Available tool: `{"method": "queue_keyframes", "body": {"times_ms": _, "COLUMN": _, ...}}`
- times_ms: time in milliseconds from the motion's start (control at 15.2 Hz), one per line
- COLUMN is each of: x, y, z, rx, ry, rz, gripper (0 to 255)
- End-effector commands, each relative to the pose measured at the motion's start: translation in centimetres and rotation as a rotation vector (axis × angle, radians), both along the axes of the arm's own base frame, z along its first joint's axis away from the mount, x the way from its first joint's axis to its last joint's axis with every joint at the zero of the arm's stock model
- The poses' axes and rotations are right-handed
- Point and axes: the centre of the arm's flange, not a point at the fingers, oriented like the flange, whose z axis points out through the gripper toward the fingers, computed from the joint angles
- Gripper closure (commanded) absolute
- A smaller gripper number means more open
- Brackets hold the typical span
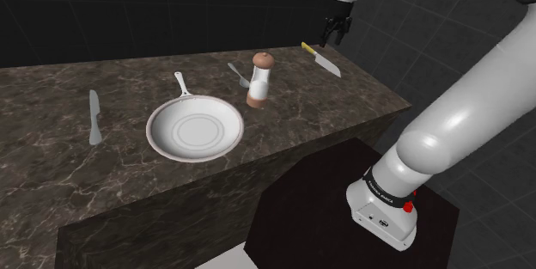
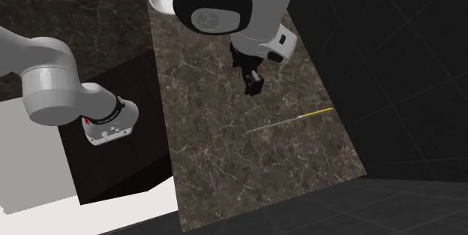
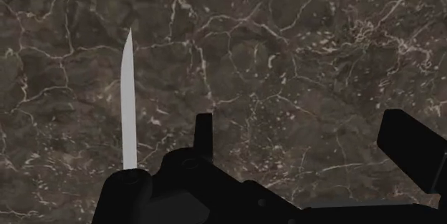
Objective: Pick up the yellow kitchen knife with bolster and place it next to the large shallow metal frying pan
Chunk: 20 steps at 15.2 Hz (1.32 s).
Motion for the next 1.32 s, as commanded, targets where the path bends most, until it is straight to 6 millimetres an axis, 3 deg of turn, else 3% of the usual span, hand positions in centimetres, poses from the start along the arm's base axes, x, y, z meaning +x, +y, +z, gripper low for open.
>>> {"method": "queue_keyframes", "body": {"times_ms": 0, "x": 1.4, "y": -2.0, "z": -1.2, "rx": 0.005, "ry": 0.000, "rz": -0.013, "gripper": 0}}
{"method": "queue_keyframes", "body": {"times_ms": 924, "x": 9.4, "y": -16.5, "z": -10.5, "rx": 0.043, "ry": 0.002, "rz": -0.102, "gripper": 0}}
{"method": "queue_keyframes", "body": {"times_ms": 1254, "x": 9.4, "y": -16.7, "z": -12.9, "rx": 0.044, "ry": 0.003, "rz": -0.105, "gripper": 0}}
